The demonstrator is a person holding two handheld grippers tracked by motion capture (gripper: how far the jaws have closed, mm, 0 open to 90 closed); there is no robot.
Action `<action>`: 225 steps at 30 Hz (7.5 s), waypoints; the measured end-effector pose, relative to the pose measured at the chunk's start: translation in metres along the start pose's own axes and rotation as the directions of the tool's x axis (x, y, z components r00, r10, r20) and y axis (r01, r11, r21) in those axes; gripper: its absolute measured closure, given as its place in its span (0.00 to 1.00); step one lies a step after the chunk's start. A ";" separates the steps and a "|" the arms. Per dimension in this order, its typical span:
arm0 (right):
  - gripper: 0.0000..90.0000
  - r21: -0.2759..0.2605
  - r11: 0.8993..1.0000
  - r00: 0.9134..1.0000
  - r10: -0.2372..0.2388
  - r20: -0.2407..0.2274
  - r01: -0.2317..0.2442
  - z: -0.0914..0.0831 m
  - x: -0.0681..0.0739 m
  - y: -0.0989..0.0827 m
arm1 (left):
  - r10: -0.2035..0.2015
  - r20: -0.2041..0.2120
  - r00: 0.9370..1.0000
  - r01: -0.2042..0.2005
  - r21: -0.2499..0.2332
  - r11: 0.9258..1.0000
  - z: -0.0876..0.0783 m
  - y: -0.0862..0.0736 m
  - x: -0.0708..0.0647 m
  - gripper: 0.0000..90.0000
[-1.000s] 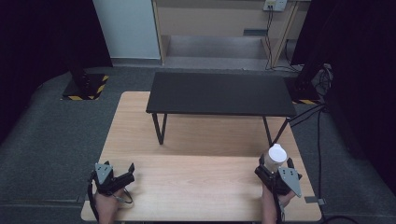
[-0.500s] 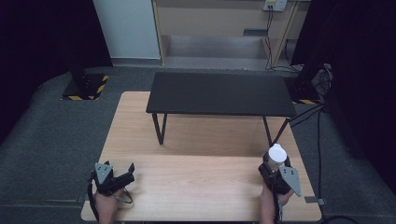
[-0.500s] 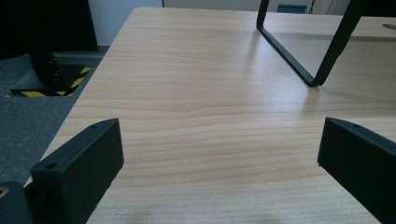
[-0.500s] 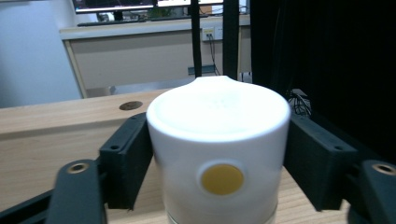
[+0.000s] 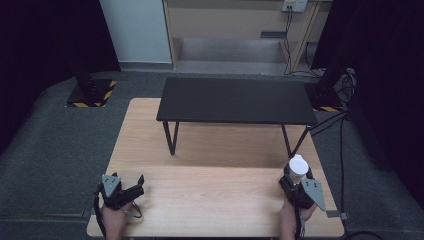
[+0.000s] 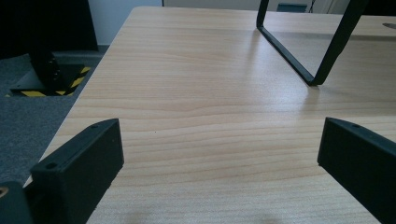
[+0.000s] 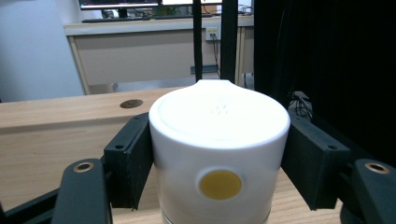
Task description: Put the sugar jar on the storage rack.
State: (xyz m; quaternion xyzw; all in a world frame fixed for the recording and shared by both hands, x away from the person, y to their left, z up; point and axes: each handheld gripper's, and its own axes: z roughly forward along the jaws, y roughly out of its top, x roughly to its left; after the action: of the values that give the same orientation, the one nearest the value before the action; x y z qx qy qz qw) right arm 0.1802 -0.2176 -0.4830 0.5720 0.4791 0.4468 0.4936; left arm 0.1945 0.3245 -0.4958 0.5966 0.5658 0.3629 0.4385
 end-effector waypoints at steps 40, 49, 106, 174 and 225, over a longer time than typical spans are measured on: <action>0.34 -0.033 0.999 0.979 -0.035 -0.203 0.029 -0.008 -0.011 0.135 | -0.018 0.002 1.000 0.018 -0.003 1.000 -0.001 0.000 0.002 0.00; 0.34 -0.049 0.998 0.972 -0.060 -0.229 0.050 0.001 -0.010 0.171 | -0.027 0.002 1.000 0.027 -0.005 1.000 0.000 0.000 0.003 0.00; 0.34 -0.059 0.997 0.967 -0.070 -0.245 0.057 0.134 0.010 0.226 | -0.050 0.020 0.999 0.050 0.017 0.999 0.002 0.003 0.008 0.00; 0.00 -0.176 0.982 0.977 -0.100 -0.189 0.067 0.058 -0.027 0.092 | -0.012 0.026 1.000 0.012 0.028 1.000 0.002 0.004 0.004 0.00; 0.01 0.059 0.994 0.986 -0.080 -0.148 0.090 0.019 -0.063 -0.023 | -0.004 0.029 1.000 0.003 0.038 0.999 0.003 0.006 0.004 0.00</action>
State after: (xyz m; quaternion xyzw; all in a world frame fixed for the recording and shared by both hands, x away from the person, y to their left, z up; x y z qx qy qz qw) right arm 0.1874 -0.2817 -0.5109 0.5326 0.5522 0.4501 0.4570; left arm 0.1999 0.3280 -0.4919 0.6090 0.5670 0.3426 0.4361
